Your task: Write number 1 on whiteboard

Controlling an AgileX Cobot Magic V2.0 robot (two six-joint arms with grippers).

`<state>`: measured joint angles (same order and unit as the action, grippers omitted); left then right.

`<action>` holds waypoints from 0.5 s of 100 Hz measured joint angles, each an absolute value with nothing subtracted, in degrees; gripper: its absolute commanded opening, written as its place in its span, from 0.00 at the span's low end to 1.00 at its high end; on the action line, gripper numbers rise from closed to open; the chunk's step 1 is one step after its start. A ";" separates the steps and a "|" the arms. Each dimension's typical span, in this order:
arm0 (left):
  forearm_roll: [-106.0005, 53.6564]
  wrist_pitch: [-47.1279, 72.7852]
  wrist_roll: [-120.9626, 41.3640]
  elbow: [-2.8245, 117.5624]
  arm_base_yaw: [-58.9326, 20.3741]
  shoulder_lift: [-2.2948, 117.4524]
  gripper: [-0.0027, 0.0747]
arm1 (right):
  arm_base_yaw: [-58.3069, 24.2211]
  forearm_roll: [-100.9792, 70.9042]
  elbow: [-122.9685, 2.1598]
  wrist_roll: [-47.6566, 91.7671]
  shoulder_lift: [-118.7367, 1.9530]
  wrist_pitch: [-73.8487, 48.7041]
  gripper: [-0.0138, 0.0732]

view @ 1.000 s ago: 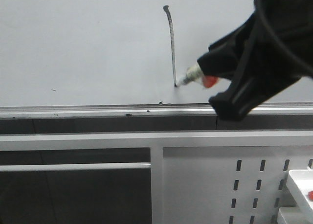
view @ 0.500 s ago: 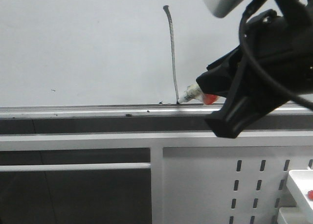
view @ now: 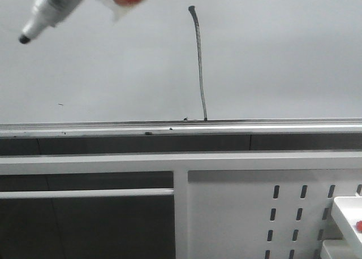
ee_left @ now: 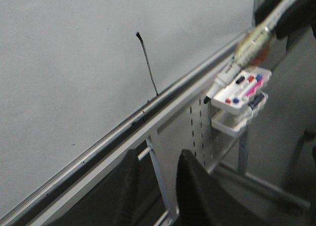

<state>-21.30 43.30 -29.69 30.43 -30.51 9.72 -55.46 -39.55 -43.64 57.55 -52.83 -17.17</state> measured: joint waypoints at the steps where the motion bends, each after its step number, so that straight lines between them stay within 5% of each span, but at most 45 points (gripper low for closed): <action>1: -21.30 44.06 -30.08 30.83 -30.51 10.73 0.33 | -55.46 -39.55 -43.98 57.55 -53.00 -17.89 0.07; 50: -27.52 57.62 -46.55 48.11 -30.51 37.09 0.32 | -55.43 -38.62 -64.19 57.55 -69.32 -33.81 0.08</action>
<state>-27.52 57.62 -46.55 48.11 -30.51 37.09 -55.43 -38.62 -64.19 57.55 -69.32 -33.81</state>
